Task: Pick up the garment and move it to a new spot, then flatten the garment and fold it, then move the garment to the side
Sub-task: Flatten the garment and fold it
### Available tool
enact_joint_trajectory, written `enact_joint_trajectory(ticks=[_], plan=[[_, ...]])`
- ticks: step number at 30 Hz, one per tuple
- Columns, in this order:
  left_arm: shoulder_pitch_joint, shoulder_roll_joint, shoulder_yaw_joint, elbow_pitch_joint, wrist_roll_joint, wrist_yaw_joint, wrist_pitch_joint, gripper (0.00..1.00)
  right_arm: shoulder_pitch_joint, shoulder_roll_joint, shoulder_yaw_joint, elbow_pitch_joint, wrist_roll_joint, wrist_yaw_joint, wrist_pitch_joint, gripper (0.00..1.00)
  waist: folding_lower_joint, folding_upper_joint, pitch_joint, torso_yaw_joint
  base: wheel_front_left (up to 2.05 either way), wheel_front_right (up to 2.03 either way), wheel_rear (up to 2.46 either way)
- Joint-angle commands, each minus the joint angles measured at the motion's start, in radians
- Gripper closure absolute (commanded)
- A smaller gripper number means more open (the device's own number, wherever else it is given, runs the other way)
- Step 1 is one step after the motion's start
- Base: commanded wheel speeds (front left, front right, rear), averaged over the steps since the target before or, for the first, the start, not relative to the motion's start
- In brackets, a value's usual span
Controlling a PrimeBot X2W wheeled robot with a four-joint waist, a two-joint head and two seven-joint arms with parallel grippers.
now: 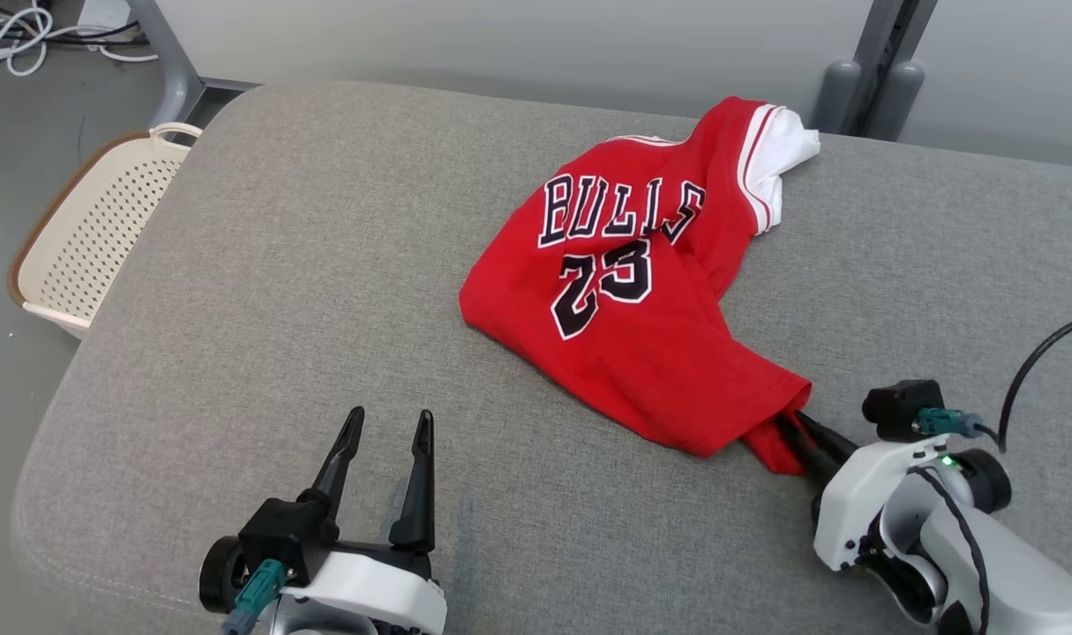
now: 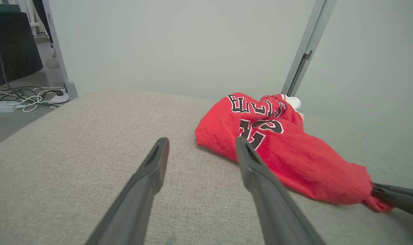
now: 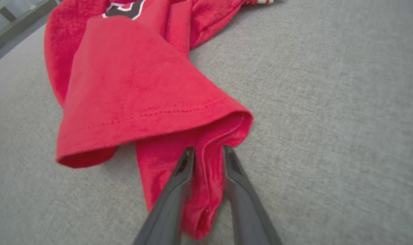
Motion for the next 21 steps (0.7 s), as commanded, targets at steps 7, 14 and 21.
enact_joint_trajectory(ticks=[7,14,21], plan=[[-0.014,0.004,-0.004,-0.004,-0.011,0.006,-0.001,0.00,-0.123,-0.092,-0.020,0.093,-0.093,0.000,-0.037,1.00,0.0000,-0.0001,0.007,0.019,0.00,0.00,0.00],[-0.022,0.004,-0.008,-0.009,-0.012,0.005,-0.001,0.00,-0.308,-0.208,-0.082,0.218,-0.239,0.000,-0.091,1.00,0.0000,-0.0001,0.028,0.031,0.00,0.00,0.00],[-0.038,0.004,-0.019,-0.007,-0.018,0.003,-0.001,0.00,-0.489,-0.260,-0.212,0.388,-0.400,0.000,-0.150,1.00,0.0000,-0.0001,0.058,0.045,0.00,0.00,0.00]])
